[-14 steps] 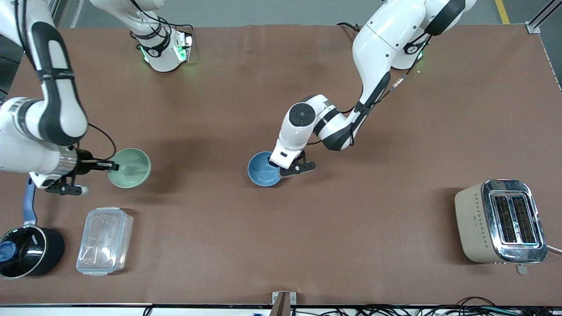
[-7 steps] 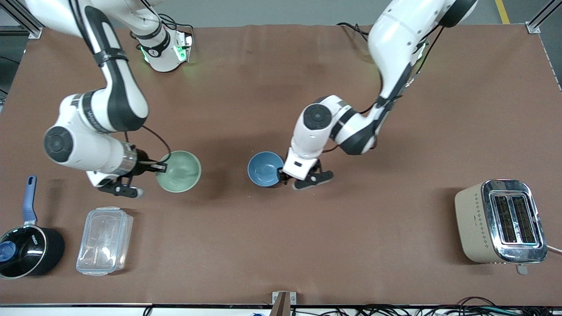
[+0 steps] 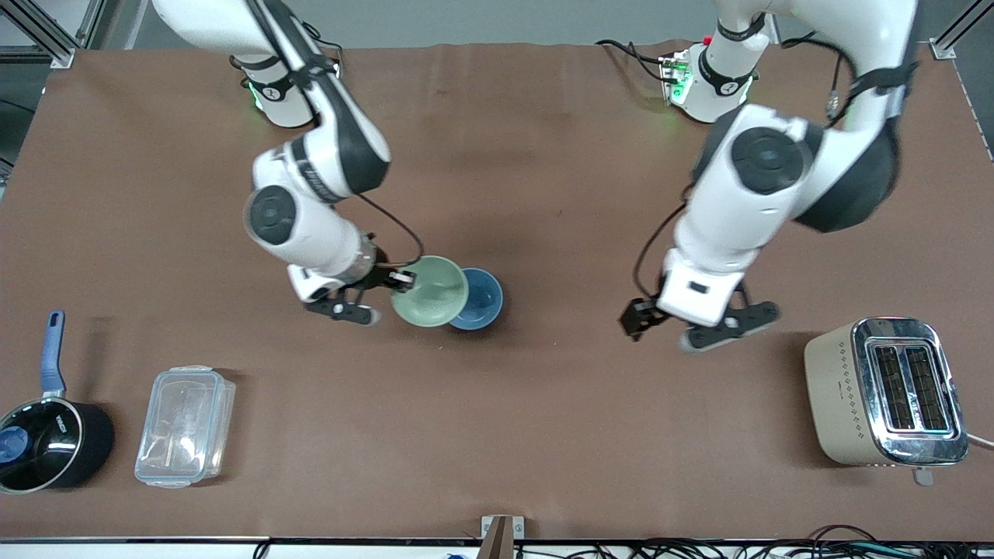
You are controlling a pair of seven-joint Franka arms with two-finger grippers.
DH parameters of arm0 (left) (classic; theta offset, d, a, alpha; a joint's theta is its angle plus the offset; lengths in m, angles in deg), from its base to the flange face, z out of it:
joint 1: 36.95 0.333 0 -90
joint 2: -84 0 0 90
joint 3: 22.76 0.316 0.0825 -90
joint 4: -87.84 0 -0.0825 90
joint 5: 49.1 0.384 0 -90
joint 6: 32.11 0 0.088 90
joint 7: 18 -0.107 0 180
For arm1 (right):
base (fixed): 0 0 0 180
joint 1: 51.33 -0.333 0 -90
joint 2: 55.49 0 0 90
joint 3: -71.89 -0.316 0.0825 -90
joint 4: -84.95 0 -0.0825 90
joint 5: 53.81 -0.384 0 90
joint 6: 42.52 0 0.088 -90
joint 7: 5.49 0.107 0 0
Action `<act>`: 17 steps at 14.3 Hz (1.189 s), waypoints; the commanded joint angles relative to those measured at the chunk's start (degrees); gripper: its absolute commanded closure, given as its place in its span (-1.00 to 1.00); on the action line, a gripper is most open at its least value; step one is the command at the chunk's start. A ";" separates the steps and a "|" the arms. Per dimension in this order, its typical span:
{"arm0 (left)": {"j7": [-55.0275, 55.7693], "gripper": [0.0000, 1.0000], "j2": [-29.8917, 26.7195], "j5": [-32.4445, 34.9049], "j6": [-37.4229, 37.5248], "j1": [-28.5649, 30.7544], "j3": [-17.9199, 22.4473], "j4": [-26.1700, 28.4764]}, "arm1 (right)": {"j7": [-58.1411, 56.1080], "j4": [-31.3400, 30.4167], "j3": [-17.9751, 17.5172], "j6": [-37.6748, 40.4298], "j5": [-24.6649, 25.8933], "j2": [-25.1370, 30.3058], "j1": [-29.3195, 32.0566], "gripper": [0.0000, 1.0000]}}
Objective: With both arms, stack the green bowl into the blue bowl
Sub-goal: 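Release the blue bowl while the right gripper lifts the green bowl over it, then lower the green bowl into the blue bowl and open the right gripper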
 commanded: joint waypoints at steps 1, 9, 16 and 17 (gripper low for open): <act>-12.58 -1.00 -6.34 -1.05 6.71 5.18 -0.40 1.81 | 2.51 -0.28 0.66 -2.71 -0.99 -2.46 -2.47 0.92; -37.21 -1.00 -18.13 -7.20 21.76 15.82 0.48 2.94 | 2.60 -2.66 0.74 -8.51 -0.91 -5.72 -5.64 0.86; -41.45 -1.00 -25.61 -9.05 24.31 10.37 9.37 8.93 | 2.51 -2.57 0.74 -9.65 -0.91 -6.69 -5.82 0.38; -41.54 -1.00 -25.52 -8.96 24.31 10.55 9.36 8.84 | 2.51 -2.57 0.74 -9.74 -0.91 -7.04 -5.82 0.00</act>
